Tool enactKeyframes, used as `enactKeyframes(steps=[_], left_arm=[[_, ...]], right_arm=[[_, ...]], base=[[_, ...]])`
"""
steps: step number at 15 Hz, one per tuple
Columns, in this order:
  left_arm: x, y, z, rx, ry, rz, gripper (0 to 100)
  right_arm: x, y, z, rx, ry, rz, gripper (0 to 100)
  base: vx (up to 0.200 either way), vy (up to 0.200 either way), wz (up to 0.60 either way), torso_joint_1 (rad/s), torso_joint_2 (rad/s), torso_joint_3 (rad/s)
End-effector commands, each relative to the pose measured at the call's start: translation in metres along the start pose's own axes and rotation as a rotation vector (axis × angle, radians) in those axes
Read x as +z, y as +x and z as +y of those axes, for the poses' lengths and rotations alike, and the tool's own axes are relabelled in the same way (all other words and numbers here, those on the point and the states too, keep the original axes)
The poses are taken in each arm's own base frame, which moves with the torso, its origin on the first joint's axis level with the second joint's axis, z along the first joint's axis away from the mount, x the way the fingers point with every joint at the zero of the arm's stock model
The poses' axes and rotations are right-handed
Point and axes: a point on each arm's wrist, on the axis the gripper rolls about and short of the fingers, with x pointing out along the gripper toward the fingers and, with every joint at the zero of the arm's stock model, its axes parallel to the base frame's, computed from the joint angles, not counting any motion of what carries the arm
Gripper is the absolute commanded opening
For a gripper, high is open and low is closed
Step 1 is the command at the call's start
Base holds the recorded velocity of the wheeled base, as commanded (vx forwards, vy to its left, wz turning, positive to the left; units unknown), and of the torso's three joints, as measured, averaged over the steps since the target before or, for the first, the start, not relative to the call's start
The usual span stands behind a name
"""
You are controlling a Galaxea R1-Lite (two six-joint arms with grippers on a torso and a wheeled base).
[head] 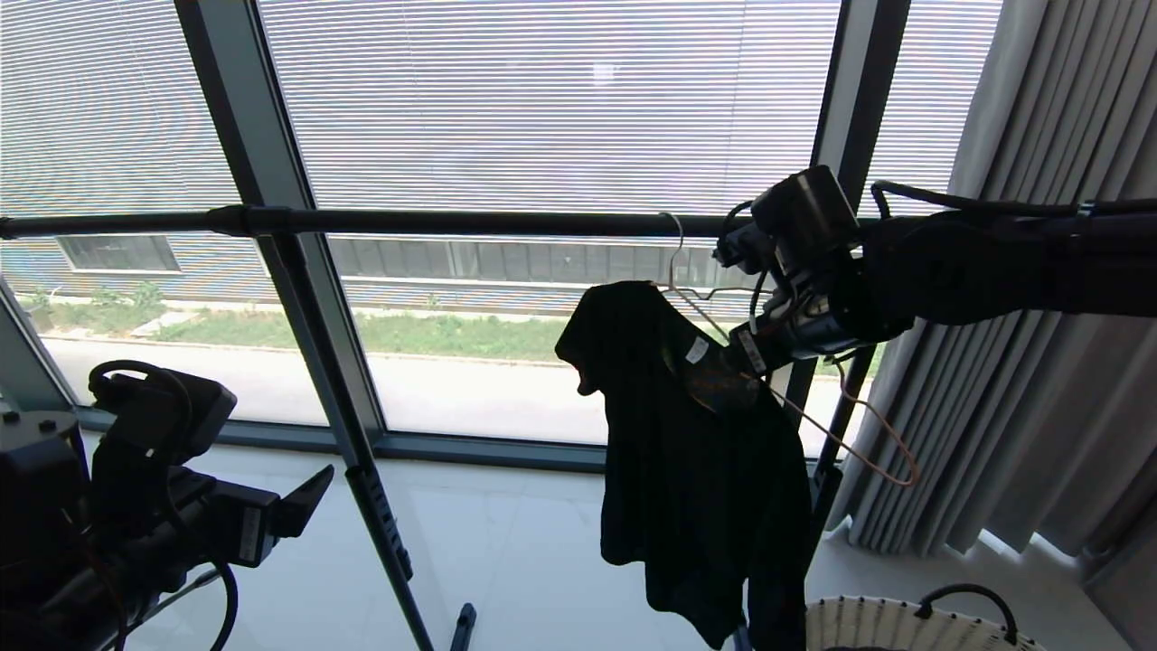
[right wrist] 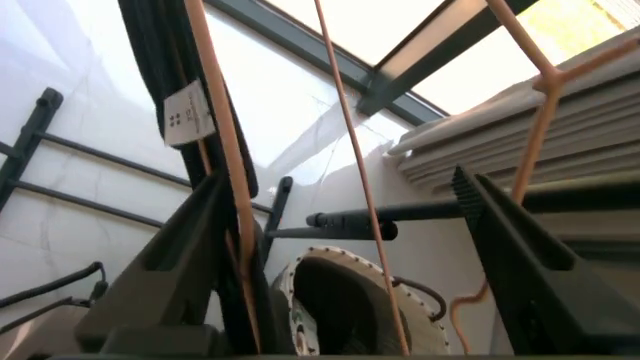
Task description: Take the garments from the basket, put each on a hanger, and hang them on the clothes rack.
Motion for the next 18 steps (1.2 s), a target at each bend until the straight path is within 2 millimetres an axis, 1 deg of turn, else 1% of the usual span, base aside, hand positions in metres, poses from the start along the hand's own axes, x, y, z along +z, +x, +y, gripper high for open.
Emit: enactKeyframes(steps=[1,2,5,6,8,11,14,18], left_arm=[[0.000,0.000,0.002,0.011,-0.004,0.002,100],[0.000,0.000,0.002,0.017,-0.003,0.005,100],[0.000,0.001,0.005,0.035,-0.008,0.006,100],[0.000,0.001,0.005,0.037,-0.009,0.009,100],[0.000,0.001,0.006,0.043,-0.011,0.009,100],[-0.001,0.001,0.006,0.041,-0.009,0.011,100],[-0.001,0.001,0.006,0.041,-0.010,0.010,100],[-0.001,0.001,0.006,0.041,-0.010,0.010,100]], right_arm=[[-0.005,-0.052,-0.028,-0.012,0.030,-0.036,100],[-0.014,-0.063,-0.039,-0.033,0.034,-0.028,100],[-0.044,-0.073,-0.065,-0.177,0.048,0.042,100],[-0.052,-0.076,-0.073,-0.196,0.057,0.057,100],[-0.064,-0.079,-0.085,-0.230,0.079,0.083,100],[-0.073,-0.082,-0.102,-0.275,0.113,0.107,100],[-0.081,-0.081,-0.105,-0.288,0.129,0.111,100],[-0.093,-0.073,-0.100,-0.286,0.138,0.084,100]], base=[[0.000,0.000,0.00,0.000,0.00,0.000],[0.000,0.000,0.00,0.000,0.00,0.000],[-0.200,-0.200,0.00,0.006,0.00,0.004],[-0.200,-0.200,0.00,0.002,0.00,-0.002],[-0.200,-0.200,0.00,-0.007,0.00,0.005],[-0.200,-0.200,0.00,-0.001,0.00,0.005],[-0.200,-0.200,0.00,0.001,0.00,0.002],[0.000,0.000,0.00,0.000,0.00,0.000]])
